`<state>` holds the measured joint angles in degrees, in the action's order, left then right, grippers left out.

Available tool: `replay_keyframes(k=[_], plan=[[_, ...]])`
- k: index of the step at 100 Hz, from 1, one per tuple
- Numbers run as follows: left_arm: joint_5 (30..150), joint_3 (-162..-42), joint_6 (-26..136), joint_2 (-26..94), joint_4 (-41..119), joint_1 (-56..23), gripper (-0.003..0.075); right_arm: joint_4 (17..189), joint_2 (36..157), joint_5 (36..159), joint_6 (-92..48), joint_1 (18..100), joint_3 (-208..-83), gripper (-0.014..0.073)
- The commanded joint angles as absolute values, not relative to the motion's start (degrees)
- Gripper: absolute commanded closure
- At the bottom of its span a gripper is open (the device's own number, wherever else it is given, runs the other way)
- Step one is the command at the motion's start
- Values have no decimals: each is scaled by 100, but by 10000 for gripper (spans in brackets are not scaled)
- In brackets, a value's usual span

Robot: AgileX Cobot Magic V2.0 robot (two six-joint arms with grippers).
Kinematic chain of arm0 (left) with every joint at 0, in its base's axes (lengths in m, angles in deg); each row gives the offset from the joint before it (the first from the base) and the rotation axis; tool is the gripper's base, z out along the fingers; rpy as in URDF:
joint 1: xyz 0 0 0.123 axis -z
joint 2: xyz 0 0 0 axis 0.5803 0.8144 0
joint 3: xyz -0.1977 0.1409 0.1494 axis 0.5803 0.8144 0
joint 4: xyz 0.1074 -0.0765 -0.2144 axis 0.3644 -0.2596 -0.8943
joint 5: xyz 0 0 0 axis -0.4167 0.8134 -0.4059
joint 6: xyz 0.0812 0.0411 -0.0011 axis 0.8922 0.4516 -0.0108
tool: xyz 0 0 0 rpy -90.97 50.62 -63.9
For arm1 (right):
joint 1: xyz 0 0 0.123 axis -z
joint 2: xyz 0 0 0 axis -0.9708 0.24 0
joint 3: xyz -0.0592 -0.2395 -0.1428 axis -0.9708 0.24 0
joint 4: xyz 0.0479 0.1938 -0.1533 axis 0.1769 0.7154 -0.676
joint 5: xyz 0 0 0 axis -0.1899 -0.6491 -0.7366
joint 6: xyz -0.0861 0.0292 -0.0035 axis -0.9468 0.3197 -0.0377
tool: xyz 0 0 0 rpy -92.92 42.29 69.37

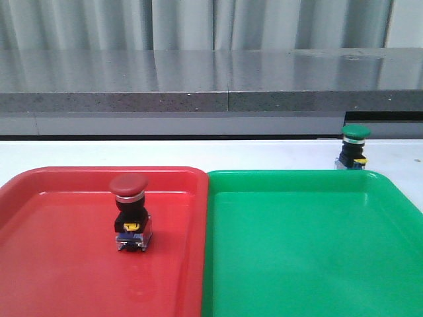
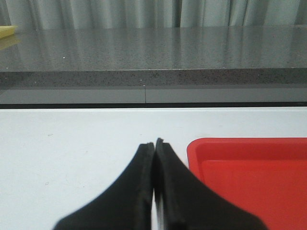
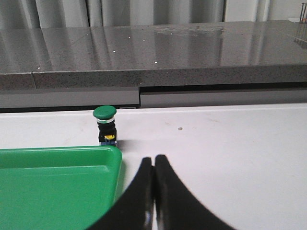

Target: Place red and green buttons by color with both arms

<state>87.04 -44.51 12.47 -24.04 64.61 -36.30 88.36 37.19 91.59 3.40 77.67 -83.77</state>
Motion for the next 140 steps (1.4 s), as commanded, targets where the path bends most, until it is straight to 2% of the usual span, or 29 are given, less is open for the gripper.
replay_keyframes(k=[1, 49, 67, 83, 140], plan=[[8214, -4387, 1200, -2597, 6415, -3653, 741, 8836, 3593, 8723, 286, 7762, -8488, 657], [8214, -4387, 1200, -2597, 6415, -3653, 741, 8836, 3604, 8749, 286, 7762, -8533, 657], [8214, -4387, 1200, -2597, 6415, -3653, 741, 8836, 3893, 9460, 286, 7762, -9074, 657], [8214, -4387, 1200, -2597, 6415, -3653, 741, 8836, 4586, 9864, 286, 7762, -9789, 657], [8214, -4387, 1200, -2597, 6415, -3653, 741, 8836, 7825, 9924, 286, 7762, -11884, 657]])
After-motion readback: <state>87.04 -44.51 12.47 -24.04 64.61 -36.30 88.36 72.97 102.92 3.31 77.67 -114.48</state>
